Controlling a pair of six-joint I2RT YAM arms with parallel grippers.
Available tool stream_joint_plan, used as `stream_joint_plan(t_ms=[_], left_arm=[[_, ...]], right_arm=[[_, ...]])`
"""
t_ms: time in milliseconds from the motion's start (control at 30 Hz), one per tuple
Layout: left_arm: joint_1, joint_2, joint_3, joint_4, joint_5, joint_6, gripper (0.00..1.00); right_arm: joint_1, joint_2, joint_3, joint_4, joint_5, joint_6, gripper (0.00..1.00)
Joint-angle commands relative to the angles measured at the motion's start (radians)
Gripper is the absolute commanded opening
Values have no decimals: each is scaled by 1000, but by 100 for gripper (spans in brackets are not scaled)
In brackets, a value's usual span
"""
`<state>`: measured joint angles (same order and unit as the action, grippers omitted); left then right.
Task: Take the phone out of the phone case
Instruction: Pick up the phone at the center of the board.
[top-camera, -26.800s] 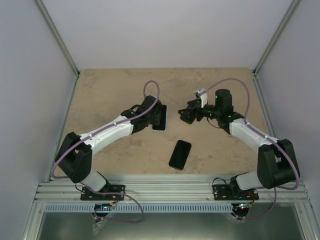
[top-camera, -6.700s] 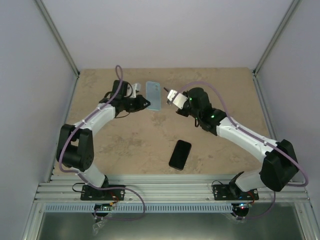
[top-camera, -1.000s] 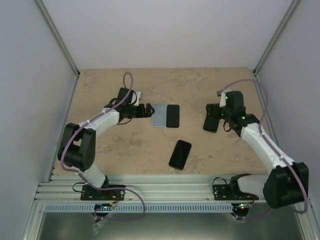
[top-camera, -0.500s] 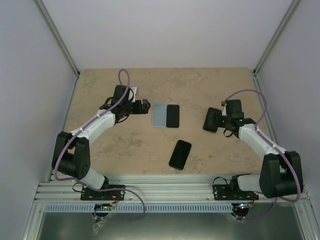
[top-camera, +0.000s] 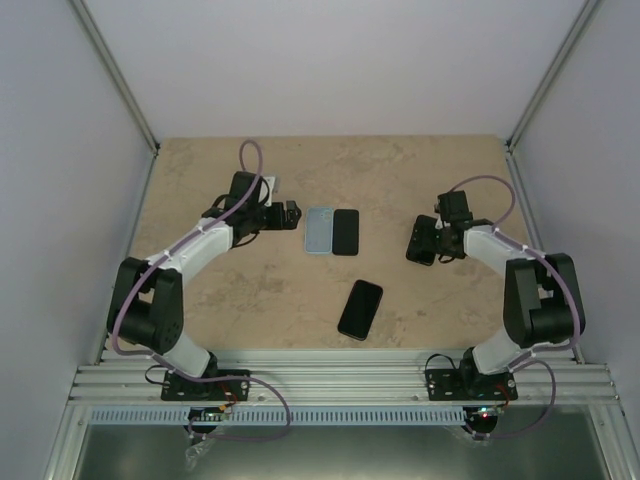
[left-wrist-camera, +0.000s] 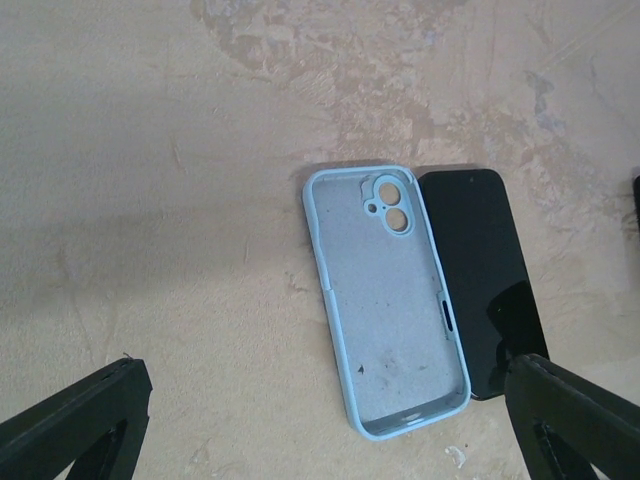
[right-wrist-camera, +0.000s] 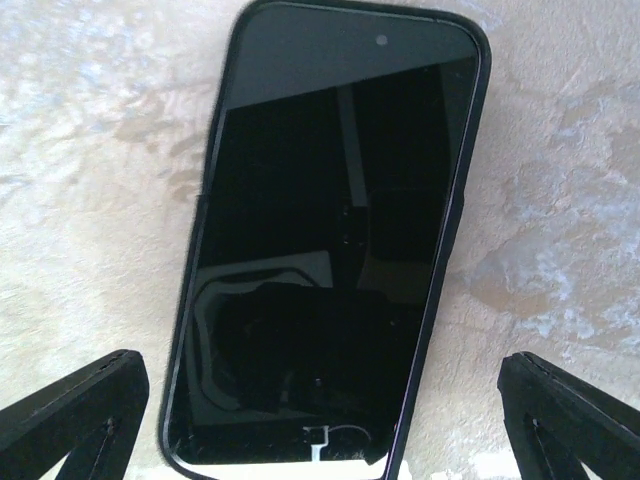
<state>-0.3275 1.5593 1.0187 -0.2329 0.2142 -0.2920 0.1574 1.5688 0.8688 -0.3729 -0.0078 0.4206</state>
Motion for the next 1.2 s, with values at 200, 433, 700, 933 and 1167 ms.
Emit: stream_joint_plan(t_ms=[200, 433, 700, 933, 1167], left_arm=[[-1, 17, 14, 4, -22, -7, 99], [5, 4, -6, 19, -15, -7, 99], [5, 16, -4, 23, 8, -14, 99], [7, 5, -20, 33, 6, -10, 99], [7, 22, -7, 28, 15, -16, 100]], right_arm=[[6, 162, 114, -68, 67, 40, 98], [22, 179, 122, -63, 65, 48, 98], [28, 226, 174, -102, 60, 64, 98], [27, 153, 137, -83, 54, 71, 98], [34, 129, 144, -93, 88, 86, 98]])
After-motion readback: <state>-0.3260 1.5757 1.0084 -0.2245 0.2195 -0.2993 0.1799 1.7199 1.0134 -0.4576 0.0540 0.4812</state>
